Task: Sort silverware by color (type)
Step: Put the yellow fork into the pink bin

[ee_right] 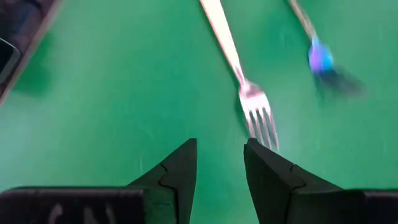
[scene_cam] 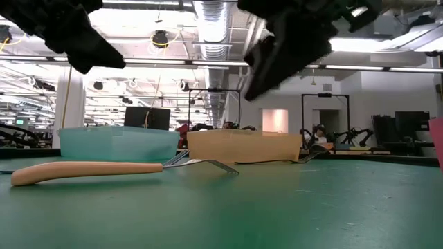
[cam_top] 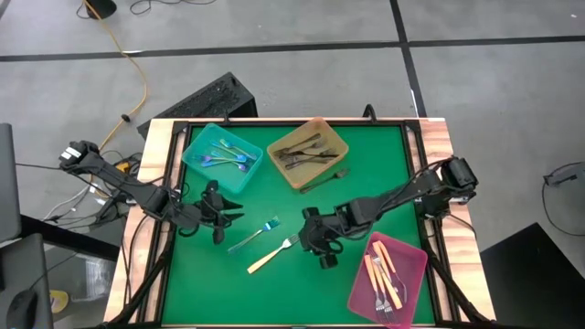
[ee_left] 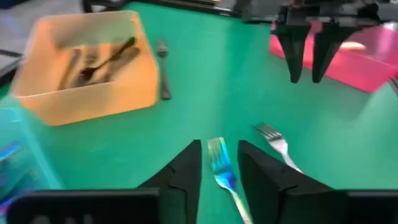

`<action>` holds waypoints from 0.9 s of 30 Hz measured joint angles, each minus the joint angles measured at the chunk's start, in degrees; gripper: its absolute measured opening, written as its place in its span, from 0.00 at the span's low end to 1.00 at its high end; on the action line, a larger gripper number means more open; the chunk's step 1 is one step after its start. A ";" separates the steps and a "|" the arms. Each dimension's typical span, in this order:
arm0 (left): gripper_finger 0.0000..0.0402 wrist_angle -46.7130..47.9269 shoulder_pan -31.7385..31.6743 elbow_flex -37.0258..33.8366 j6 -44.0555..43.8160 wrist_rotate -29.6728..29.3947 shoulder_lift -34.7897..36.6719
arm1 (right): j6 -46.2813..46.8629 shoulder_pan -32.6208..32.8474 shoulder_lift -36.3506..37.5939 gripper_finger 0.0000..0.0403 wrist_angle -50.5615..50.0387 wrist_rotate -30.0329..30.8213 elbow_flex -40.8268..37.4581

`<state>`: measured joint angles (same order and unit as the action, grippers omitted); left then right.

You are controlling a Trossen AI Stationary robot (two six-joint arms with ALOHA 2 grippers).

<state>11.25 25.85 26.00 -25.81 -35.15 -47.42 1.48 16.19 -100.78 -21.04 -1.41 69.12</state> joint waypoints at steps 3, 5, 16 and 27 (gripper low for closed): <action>0.29 -2.21 -0.02 0.00 1.16 0.84 -1.60 | -5.17 -0.38 -0.70 0.38 5.00 0.00 0.04; 0.33 -2.78 -0.02 0.00 1.27 -0.09 -2.99 | -9.79 -1.28 -0.80 0.38 7.47 0.04 -0.04; 0.39 -5.49 -0.07 0.00 0.93 -2.52 -8.11 | -14.89 -7.44 -1.67 0.42 21.69 -1.79 0.09; 0.39 -5.81 -0.31 -0.02 -0.13 -2.66 -8.00 | -9.75 -5.20 -1.80 0.59 13.28 -3.02 0.02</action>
<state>5.45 25.54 25.98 -25.93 -37.80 -55.42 -8.27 10.99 -102.59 -7.76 -4.43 69.14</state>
